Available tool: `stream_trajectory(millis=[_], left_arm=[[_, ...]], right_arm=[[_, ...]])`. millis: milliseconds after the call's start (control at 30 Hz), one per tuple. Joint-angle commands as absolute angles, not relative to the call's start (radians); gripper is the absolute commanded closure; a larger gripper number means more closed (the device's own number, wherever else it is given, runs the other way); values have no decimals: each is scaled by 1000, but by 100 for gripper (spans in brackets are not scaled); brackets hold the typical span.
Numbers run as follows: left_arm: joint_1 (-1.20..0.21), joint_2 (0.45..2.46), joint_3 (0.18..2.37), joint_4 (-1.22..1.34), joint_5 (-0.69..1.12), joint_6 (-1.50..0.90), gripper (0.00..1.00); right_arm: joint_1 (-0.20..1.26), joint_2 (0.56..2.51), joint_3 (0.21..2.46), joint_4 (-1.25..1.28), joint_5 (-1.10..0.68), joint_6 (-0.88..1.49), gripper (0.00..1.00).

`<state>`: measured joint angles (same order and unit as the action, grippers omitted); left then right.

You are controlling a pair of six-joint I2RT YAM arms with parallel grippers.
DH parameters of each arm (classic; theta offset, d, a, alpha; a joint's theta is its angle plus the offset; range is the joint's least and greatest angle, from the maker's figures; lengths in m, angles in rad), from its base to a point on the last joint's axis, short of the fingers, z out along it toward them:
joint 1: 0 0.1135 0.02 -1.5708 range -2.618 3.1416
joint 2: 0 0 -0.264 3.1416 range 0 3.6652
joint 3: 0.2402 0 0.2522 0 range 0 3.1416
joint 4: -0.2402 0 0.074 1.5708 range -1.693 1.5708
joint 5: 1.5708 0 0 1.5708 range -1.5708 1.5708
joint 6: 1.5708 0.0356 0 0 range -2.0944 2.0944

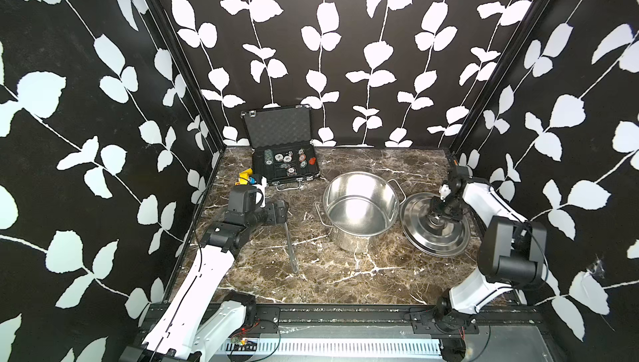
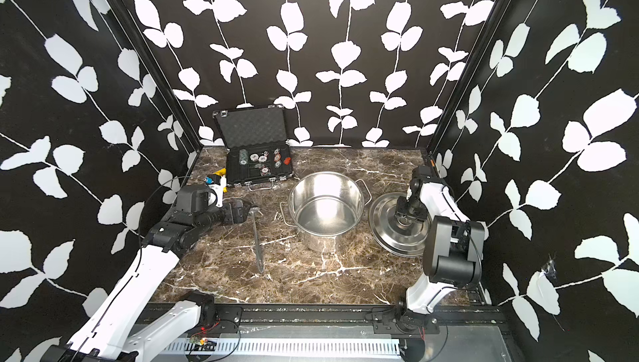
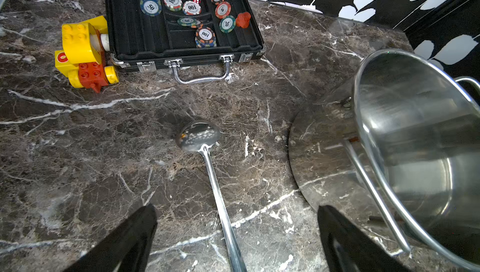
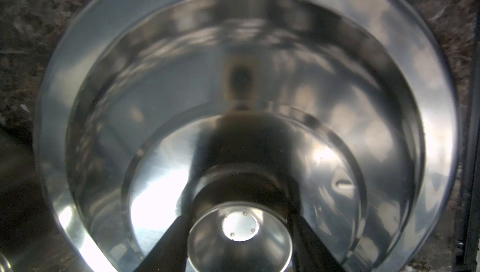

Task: Stir the soup with a spoon
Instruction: Place the lid at the center of the board.

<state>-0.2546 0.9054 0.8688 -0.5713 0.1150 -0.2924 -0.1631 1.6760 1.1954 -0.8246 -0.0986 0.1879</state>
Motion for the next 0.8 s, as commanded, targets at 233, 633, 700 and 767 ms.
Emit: stream_trajectory(millis=[233,633,700,767], left_arm=[[-256,925,882,-588,137,-318,1],[-256,993,847,-563,169,-346,1],[-257,1004,835,-553,172,-354,1],[-256,1020,819,-540,175,-368,1]], right_arm=[[-169,1740,1165,-732,-73,209,58],[-168,1792,1141,-702,-72,215,47],[-169,1795,1139,-697,-69,215,42],[-168,1787,1136,-696,-71,214,37]])
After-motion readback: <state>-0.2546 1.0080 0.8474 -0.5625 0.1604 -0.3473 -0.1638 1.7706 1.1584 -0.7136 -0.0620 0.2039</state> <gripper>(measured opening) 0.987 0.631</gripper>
